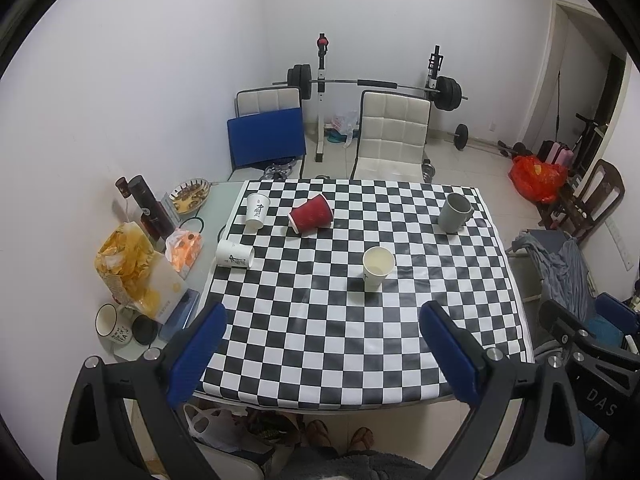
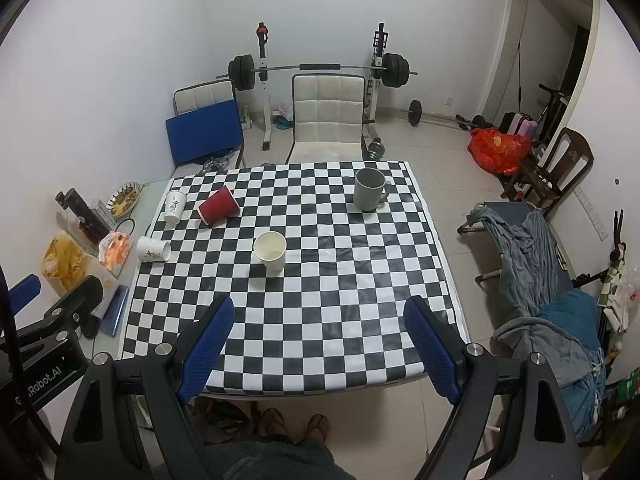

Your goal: Flip cup upright

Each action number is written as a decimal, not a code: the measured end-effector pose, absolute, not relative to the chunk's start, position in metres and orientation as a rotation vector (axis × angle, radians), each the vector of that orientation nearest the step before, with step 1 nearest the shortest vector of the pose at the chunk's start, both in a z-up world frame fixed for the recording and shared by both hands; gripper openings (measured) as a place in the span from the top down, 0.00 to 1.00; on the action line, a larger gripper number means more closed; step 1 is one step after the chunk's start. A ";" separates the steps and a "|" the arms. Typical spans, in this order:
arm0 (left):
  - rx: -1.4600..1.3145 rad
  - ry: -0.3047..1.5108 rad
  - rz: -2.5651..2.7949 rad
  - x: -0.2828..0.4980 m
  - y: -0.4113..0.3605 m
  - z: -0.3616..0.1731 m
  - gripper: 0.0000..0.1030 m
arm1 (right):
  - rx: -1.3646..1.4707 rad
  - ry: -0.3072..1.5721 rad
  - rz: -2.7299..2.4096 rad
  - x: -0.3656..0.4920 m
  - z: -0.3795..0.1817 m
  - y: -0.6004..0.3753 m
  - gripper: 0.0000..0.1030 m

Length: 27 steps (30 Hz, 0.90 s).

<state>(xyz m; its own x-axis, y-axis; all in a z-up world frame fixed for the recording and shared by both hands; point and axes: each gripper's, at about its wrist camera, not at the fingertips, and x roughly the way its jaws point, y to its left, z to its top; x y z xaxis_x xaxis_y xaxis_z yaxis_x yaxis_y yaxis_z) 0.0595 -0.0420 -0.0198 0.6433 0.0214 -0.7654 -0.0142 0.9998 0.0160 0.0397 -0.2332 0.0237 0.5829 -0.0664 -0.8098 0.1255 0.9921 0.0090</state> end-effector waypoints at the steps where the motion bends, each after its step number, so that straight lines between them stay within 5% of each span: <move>1: 0.010 0.871 0.021 0.060 -0.042 -0.020 0.04 | 0.070 0.944 -0.111 0.039 0.022 -0.233 0.14; 27: 0.005 0.864 0.023 0.066 -0.037 -0.010 0.04 | 0.068 0.928 -0.105 0.043 0.035 -0.228 0.14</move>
<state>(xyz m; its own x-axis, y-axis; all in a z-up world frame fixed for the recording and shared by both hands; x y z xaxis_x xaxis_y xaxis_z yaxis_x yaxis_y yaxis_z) 0.0657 -0.0370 -0.0105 0.6495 0.0225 -0.7600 -0.0188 0.9997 0.0135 0.0431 -0.2284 0.0352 0.5949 -0.0607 -0.8015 0.1194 0.9928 0.0134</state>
